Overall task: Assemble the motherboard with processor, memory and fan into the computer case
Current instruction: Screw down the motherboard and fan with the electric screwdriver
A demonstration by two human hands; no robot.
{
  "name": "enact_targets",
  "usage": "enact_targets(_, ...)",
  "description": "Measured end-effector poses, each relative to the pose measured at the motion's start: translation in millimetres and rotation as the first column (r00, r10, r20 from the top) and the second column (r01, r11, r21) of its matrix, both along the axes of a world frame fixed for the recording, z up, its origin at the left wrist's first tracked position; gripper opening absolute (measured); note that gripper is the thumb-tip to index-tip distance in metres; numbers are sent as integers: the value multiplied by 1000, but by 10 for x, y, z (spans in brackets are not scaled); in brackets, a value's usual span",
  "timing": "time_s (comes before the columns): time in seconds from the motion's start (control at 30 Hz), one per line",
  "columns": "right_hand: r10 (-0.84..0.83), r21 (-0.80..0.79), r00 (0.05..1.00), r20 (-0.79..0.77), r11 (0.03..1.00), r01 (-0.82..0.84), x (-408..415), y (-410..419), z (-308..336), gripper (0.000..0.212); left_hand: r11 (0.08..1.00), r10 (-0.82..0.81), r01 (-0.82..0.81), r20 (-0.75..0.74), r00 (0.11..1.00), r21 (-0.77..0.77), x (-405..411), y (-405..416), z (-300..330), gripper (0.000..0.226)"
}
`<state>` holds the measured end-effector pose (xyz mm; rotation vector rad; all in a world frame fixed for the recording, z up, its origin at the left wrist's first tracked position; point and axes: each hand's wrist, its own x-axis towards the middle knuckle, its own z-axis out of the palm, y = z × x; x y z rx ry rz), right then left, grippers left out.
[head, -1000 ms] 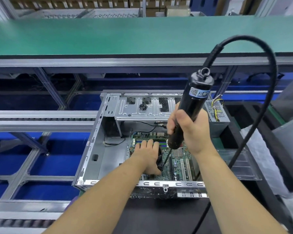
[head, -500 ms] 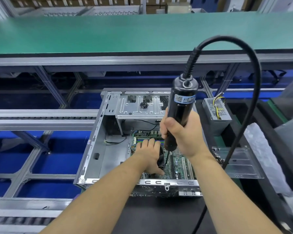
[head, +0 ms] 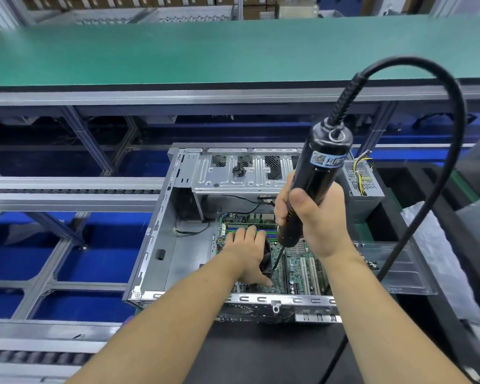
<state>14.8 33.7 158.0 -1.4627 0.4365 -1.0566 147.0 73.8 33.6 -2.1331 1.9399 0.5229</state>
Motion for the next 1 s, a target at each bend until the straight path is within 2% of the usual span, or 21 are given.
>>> enact_targets(0.43,18,13,1000,-24,1000,-18,8,23,-6,74,1000,-9,9,-3,1000,28,10,0,28,105)
enact_targets(0.6,-41,26,999,35,999,40,-53,-12,15,59,1000,-7,8,-32,999,30,37,-4,10,111)
enact_targets(0.77,-66,26,996,57,998,65,-99,-42,9,60,1000,-9,10,-45,999,27,50,-8,-6,111)
enact_targets(1.0,-5,4,999,38,1000,5,-55,-13,-9,59,1000,-6,7,-69,998,16,61,-3,-2,105)
